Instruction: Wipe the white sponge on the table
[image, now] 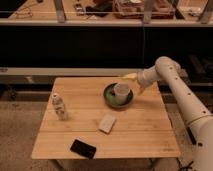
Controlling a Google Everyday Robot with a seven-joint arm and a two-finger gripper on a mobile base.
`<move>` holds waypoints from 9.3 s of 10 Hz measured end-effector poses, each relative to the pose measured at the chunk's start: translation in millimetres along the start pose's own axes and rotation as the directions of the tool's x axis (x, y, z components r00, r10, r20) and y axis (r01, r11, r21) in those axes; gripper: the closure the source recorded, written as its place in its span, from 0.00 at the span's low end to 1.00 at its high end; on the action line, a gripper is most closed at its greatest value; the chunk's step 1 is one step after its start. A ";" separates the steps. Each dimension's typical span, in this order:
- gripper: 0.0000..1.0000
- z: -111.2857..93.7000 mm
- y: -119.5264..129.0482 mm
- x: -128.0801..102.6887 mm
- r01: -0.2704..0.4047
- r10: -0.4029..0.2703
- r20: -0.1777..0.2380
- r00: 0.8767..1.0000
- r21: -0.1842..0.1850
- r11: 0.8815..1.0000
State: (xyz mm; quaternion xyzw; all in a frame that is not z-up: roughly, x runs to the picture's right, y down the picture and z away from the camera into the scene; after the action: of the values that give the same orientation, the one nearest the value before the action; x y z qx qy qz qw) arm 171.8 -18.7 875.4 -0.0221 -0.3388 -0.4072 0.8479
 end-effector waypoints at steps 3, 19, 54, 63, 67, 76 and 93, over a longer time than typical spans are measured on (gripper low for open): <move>0.20 0.0 0.0 0.0 0.000 0.000 0.000 1.000 0.000 1.000; 0.20 -2.2 -0.5 -0.1 0.002 -0.002 -0.004 1.000 -0.006 1.000; 0.20 107.2 20.8 -163.1 0.025 -0.019 0.015 1.000 -0.618 0.786; 0.20 138.4 31.2 -205.8 -0.037 0.012 -0.045 0.999 -0.615 0.787; 0.20 132.2 37.1 -212.4 -0.017 0.002 -0.026 1.000 -0.587 0.810; 0.80 134.5 31.2 -216.8 0.054 -0.028 0.056 0.998 -0.544 0.837; 1.00 78.8 114.0 -253.4 -0.086 0.086 -0.027 0.996 -0.553 0.828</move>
State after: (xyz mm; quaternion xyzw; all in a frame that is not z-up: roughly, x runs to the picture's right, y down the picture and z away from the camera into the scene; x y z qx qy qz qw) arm 97.2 253.3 813.1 -0.2816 -0.2048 -0.4493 0.8227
